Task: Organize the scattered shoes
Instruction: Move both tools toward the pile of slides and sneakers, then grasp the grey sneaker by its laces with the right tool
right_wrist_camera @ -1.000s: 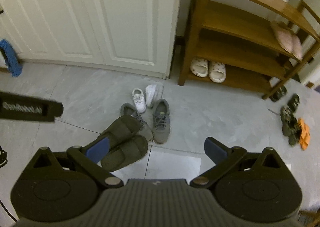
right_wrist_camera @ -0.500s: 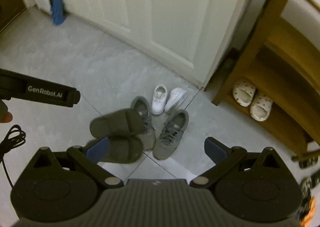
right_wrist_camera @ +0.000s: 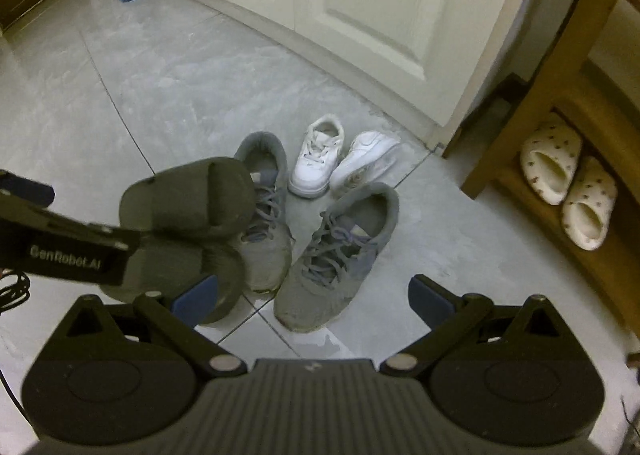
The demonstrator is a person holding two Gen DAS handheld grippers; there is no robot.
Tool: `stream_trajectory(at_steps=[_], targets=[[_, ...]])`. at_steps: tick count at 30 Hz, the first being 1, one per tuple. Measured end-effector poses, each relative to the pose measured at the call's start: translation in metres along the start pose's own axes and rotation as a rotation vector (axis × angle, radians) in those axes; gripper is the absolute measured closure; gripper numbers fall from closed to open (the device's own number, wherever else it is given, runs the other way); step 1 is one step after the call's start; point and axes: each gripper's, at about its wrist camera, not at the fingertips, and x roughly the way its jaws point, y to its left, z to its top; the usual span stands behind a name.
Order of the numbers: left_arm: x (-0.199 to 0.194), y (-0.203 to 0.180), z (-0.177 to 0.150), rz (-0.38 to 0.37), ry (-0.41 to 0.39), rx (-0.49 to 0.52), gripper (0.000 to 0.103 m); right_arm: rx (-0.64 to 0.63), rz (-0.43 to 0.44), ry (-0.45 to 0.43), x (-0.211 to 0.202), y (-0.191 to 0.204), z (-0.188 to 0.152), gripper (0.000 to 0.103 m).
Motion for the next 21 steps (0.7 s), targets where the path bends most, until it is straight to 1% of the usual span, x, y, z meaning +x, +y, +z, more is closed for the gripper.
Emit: stream_trajectory(at_steps=[5, 7, 11, 15, 19, 21], targets=[[0.041, -0.006, -0.020, 0.016, -0.035, 0.012, 0.006, -0.029, 0.006, -0.076, 0.042, 0.001, -0.016, 0.002], [0.048, -0.008, -0.020, 0.021, -0.050, 0.013, 0.006, -0.045, 0.012, -0.108, 0.058, 0.002, -0.024, 0.002], [0.063, -0.010, -0.025, 0.015, -0.082, 0.012, 0.006, -0.070, 0.031, -0.150, 0.073, 0.000, -0.033, 0.005], [0.077, -0.013, -0.032, 0.014, -0.096, 0.004, 0.006, -0.102, 0.039, -0.174, 0.086, -0.002, -0.037, 0.006], [0.086, -0.018, -0.041, 0.022, -0.111, 0.010, 0.006, -0.075, 0.054, -0.183, 0.096, -0.008, -0.043, 0.006], [0.091, -0.021, -0.047, 0.039, -0.114, 0.031, 0.006, -0.051, 0.064, -0.188, 0.102, -0.012, -0.050, 0.006]])
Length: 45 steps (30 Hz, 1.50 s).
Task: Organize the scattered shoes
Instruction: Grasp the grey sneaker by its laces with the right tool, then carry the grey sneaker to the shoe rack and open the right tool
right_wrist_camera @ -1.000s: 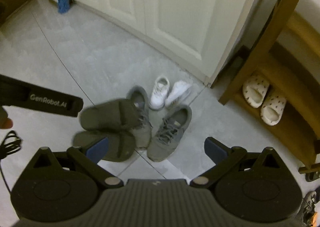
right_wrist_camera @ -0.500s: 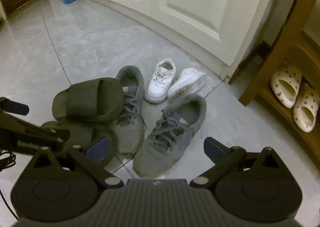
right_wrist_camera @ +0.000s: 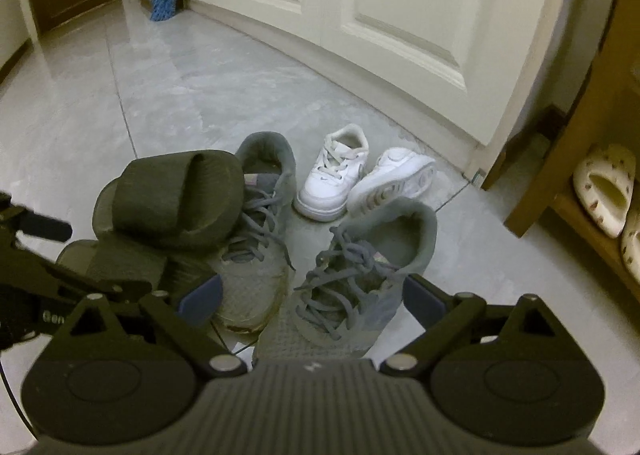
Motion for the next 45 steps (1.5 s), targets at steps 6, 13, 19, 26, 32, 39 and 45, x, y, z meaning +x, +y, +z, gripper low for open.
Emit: stream_trajectory(at_steps=[6, 13, 19, 26, 32, 39, 45], targets=[[0.007, -0.006, -0.018, -0.008, 0.006, 0.024, 0.006, -0.058, 0.007, -0.043, 0.007, 0.002, -0.021, 0.010], [0.012, -0.027, -0.023, -0.024, -0.002, 0.032, 0.006, -0.080, 0.022, -0.042, 0.029, -0.015, -0.021, 0.031], [0.009, -0.035, -0.020, -0.044, -0.027, 0.057, 0.006, -0.101, 0.031, -0.019, 0.050, -0.037, -0.003, 0.031], [0.019, -0.034, -0.021, -0.082, -0.002, 0.032, 0.006, -0.310, 0.118, 0.101, 0.100, -0.035, 0.008, 0.032], [0.024, -0.036, -0.024, -0.072, 0.001, 0.047, 0.006, -0.296, 0.257, 0.103, 0.114, -0.043, 0.006, 0.069], [0.022, -0.045, -0.023, -0.089, -0.005, 0.072, 0.006, -0.257, 0.290, 0.060, 0.098, -0.057, -0.004, 0.090], [0.014, -0.063, -0.022, -0.113, -0.027, 0.117, 0.006, -0.229, 0.253, 0.031, 0.072, -0.079, -0.009, 0.092]])
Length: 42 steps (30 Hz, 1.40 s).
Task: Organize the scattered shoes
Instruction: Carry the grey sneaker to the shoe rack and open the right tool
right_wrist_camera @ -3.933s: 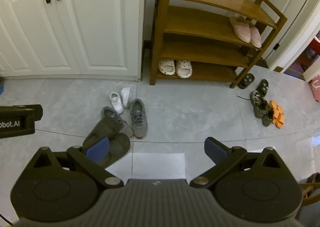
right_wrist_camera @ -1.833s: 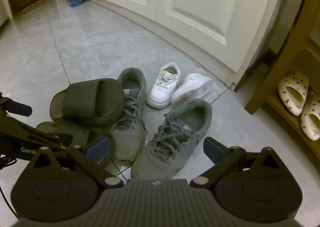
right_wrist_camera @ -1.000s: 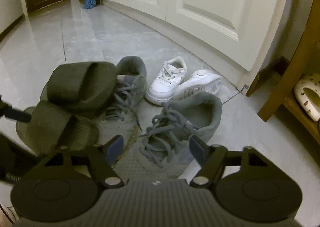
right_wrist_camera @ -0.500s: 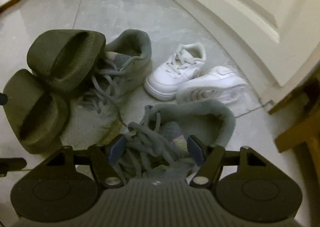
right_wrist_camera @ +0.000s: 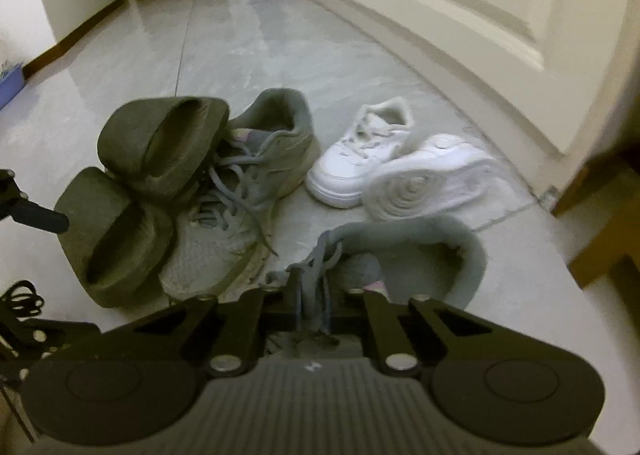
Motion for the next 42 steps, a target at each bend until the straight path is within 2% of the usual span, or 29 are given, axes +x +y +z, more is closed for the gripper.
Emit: stream_trajectory(at_steps=[8, 18, 25, 31, 33, 34, 35, 36, 39, 42], targets=[[-0.002, -0.032, 0.005, -0.053, -0.006, 0.070, 0.006, -0.015, -0.047, 0.070, -0.040, -0.014, -0.035, 0.093], [-0.003, -0.058, 0.005, -0.116, -0.009, 0.122, 0.006, -0.076, -0.120, 0.217, -0.097, -0.027, -0.085, 0.093], [-0.004, -0.088, 0.007, -0.238, 0.028, 0.131, 0.006, -0.089, -0.169, 0.320, -0.128, -0.044, -0.110, 0.096], [0.000, -0.108, 0.000, -0.214, 0.040, 0.195, 0.006, -0.075, -0.233, 0.353, -0.117, -0.036, -0.127, 0.090], [0.000, -0.105, -0.001, -0.196, 0.035, 0.196, 0.006, -0.045, -0.287, 0.339, -0.115, -0.028, -0.128, 0.083], [0.001, -0.102, -0.001, -0.186, 0.035, 0.188, 0.006, -0.026, -0.301, 0.336, -0.115, -0.024, -0.127, 0.069], [0.002, -0.096, 0.000, -0.174, 0.036, 0.172, 0.006, -0.009, -0.312, 0.337, -0.116, -0.021, -0.125, 0.040], [0.004, -0.092, 0.001, -0.165, 0.038, 0.157, 0.006, 0.016, -0.313, 0.325, -0.118, -0.016, -0.121, 0.032], [0.005, -0.074, 0.004, -0.127, 0.033, 0.107, 0.006, 0.041, -0.254, 0.205, -0.134, 0.007, -0.109, 0.030], [0.005, -0.053, 0.005, -0.084, 0.028, 0.052, 0.006, 0.079, -0.190, 0.045, -0.145, 0.027, -0.092, 0.019]])
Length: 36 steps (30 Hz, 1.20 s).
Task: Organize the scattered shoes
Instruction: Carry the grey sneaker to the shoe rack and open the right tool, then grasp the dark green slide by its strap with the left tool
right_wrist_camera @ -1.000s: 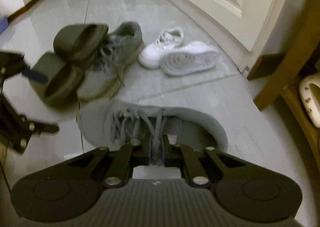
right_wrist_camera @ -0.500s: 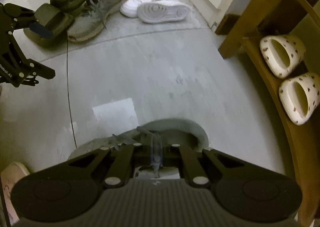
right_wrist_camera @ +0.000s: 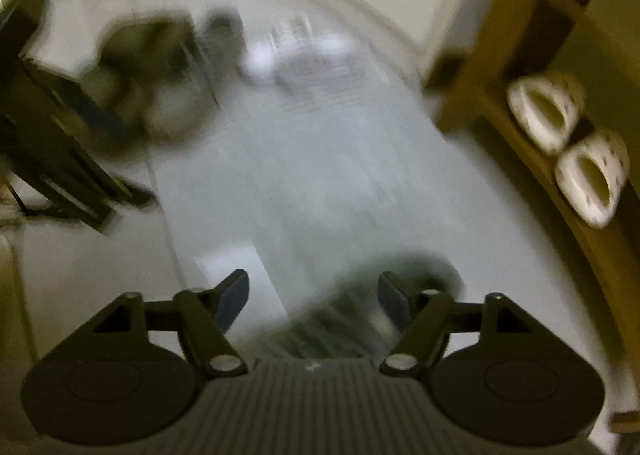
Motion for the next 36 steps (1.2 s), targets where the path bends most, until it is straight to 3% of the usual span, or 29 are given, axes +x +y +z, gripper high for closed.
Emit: stream_trajectory(at_steps=[7, 14, 19, 25, 28, 36], targets=[[-0.011, 0.061, -0.004, 0.109, -0.001, -0.155, 0.006, -0.038, 0.151, -0.145, 0.045, 0.047, 0.051, 0.016], [-0.021, 0.129, -0.020, 0.182, 0.009, -0.320, 0.006, -0.106, 0.257, -0.178, 0.072, 0.088, 0.087, 0.016], [-0.021, 0.168, -0.027, 0.094, -0.063, -0.426, 0.006, -0.070, 0.283, -0.154, 0.081, 0.101, 0.085, 0.016], [0.000, 0.181, -0.026, -0.065, -0.080, -0.395, 0.009, -0.023, 0.244, -0.130, 0.080, 0.096, 0.075, 0.016], [0.001, 0.188, -0.029, -0.160, -0.118, -0.452, 0.009, -0.009, 0.222, -0.119, 0.079, 0.093, 0.070, 0.016], [0.005, 0.182, -0.026, -0.135, -0.120, -0.432, 0.009, -0.003, 0.225, -0.111, 0.080, 0.095, 0.067, 0.016]])
